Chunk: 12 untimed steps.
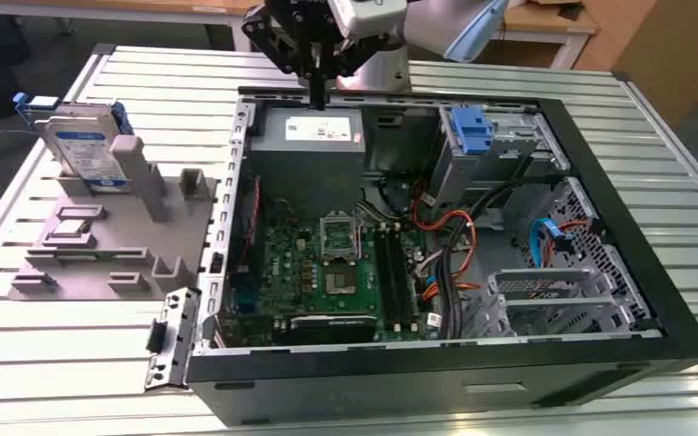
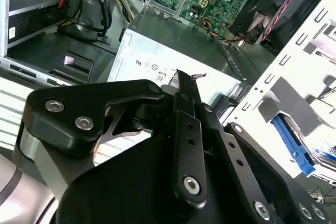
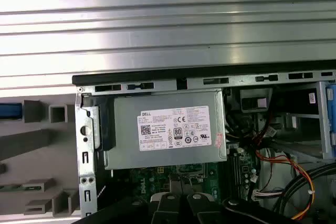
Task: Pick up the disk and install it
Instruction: 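Reach for the disk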
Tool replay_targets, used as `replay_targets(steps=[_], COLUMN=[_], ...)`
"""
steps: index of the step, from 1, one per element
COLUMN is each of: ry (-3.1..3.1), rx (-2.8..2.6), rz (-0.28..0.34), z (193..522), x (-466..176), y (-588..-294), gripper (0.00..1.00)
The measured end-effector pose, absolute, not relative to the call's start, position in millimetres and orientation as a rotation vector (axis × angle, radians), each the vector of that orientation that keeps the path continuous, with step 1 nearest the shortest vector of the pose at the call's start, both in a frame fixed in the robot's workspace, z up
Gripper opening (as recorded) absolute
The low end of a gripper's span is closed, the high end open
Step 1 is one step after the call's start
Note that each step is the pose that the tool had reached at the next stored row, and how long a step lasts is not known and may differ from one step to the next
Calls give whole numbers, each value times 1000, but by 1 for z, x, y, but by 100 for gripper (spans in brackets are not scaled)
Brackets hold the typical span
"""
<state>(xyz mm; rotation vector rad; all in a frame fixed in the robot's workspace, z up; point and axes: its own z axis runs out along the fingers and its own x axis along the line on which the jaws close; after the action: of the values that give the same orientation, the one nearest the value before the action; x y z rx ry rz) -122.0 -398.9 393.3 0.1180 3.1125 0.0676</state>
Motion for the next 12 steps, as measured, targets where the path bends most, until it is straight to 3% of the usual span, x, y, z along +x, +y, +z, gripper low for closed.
replay_targets(steps=[12], ry=[3113], rx=[118], rz=[68], z=[393], x=[-125], y=[-399], gripper=[11])
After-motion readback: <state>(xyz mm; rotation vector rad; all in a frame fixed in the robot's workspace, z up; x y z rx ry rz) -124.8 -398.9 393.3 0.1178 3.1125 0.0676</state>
